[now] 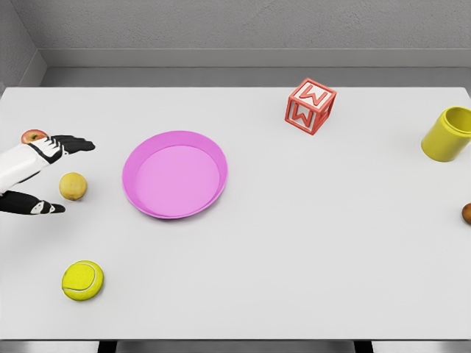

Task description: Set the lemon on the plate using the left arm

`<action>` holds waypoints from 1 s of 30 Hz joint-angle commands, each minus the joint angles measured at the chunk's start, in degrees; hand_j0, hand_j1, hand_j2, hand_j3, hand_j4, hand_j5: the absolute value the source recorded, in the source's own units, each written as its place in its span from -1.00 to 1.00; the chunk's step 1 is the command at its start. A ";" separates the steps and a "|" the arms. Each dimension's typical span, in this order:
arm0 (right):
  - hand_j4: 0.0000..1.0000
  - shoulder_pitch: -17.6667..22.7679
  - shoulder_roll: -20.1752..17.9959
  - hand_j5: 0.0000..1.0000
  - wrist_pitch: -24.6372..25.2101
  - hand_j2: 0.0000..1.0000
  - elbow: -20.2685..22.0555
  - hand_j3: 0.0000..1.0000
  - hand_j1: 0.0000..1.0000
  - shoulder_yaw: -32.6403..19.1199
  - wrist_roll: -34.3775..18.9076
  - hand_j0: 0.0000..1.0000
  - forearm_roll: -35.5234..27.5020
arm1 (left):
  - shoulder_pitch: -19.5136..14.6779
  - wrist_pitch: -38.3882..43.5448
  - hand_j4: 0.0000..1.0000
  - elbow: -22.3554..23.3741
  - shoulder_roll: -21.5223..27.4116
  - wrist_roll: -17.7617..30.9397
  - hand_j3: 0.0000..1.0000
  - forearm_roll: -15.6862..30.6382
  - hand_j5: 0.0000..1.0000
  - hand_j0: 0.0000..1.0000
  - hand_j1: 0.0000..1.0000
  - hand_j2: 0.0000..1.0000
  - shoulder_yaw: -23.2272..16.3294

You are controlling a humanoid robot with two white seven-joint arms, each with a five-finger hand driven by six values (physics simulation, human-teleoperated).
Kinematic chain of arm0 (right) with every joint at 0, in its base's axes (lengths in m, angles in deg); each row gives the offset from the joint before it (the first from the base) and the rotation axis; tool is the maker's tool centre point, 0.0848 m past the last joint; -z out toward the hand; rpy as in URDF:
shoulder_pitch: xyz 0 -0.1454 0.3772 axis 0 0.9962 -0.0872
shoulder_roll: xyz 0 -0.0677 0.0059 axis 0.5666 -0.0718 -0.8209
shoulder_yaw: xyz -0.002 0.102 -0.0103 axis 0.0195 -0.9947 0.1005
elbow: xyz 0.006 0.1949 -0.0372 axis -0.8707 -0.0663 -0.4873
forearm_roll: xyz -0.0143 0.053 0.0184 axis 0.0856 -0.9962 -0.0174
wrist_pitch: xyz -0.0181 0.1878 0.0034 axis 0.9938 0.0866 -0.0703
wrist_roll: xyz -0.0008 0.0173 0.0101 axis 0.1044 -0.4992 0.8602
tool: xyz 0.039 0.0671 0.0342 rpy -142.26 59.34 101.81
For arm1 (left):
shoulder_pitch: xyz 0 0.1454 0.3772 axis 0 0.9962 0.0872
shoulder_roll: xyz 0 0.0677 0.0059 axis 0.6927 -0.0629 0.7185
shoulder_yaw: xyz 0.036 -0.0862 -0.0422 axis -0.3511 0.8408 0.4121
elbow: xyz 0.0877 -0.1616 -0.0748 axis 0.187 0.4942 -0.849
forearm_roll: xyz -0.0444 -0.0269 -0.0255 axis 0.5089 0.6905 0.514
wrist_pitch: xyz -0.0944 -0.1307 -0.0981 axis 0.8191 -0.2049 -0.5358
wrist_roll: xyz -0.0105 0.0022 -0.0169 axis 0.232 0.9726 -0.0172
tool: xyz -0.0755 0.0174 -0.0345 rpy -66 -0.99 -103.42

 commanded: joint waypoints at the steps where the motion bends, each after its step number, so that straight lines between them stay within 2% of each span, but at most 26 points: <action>1: 1.00 0.00 0.00 1.00 0.02 1.00 0.14 1.00 1.00 -1.52 0.52 1.00 -0.43 | 0.00 0.06 1.00 -0.10 0.09 0.01 1.00 0.22 1.00 1.00 1.00 1.00 0.07; 3: 1.00 0.00 0.00 1.00 0.02 1.00 0.05 1.00 1.00 -1.17 0.17 1.00 -0.51 | 0.00 0.06 1.00 0.43 0.27 0.97 1.00 -1.45 1.00 1.00 1.00 1.00 0.34; 7: 1.00 0.00 0.00 1.00 0.02 1.00 0.05 1.00 1.00 -1.08 0.17 1.00 -0.51 | -0.53 0.06 1.00 2.10 0.18 11.16 1.00 -2.16 1.00 1.00 1.00 1.00 3.32; 9: 1.00 0.00 0.00 1.00 0.02 1.00 0.05 1.00 1.00 -1.08 0.08 1.00 -0.51 | -0.70 0.06 1.00 3.24 -0.08 16.00 1.00 -5.32 1.00 1.00 1.00 1.00 5.43; 12: 1.00 0.00 0.00 1.00 0.02 1.00 0.05 1.00 1.00 -1.08 0.08 1.00 -0.51 | -0.79 0.06 1.00 3.33 -0.44 16.27 1.00 -5.67 1.00 1.00 1.00 1.00 5.43; 16: 1.00 0.00 0.00 1.00 0.02 1.00 0.05 1.00 1.00 -1.08 0.08 1.00 -0.51 | -3.34 0.06 1.00 8.69 -1.67 16.35 1.00 -8.75 1.00 1.00 1.00 1.00 5.17; 18: 1.00 0.00 0.00 1.00 0.02 1.00 0.05 1.00 1.00 -1.08 0.08 1.00 -0.51 | -3.43 0.06 1.00 10.80 -1.31 16.35 1.00 -9.10 1.00 1.00 1.00 1.00 4.20; 20: 1.00 0.00 0.00 1.00 0.02 1.00 0.05 1.00 1.00 -1.08 0.08 1.00 -0.51 | -5.18 0.06 1.00 10.72 -0.88 16.35 1.00 -10.42 1.00 1.00 1.00 1.00 1.04; 22: 1.00 0.00 0.00 1.00 0.02 1.00 0.05 1.00 1.00 -1.08 0.08 1.00 -0.51 | -11.95 0.06 1.00 10.80 -1.58 16.35 1.00 -11.21 1.00 1.00 1.00 1.00 -6.95; 23: 1.00 0.00 0.00 1.00 0.02 1.00 0.05 1.00 1.00 -1.08 0.08 1.00 -0.51 | -14.06 0.06 1.00 10.80 -2.37 16.35 1.00 -11.21 1.00 1.00 1.00 1.00 -9.68; 30: 1.00 0.00 0.00 1.00 0.02 1.00 0.05 1.00 1.00 -1.08 0.08 1.00 -0.51 | -16.26 0.06 1.00 10.98 -4.74 16.35 1.00 -16.13 1.00 1.00 1.00 1.00 -10.39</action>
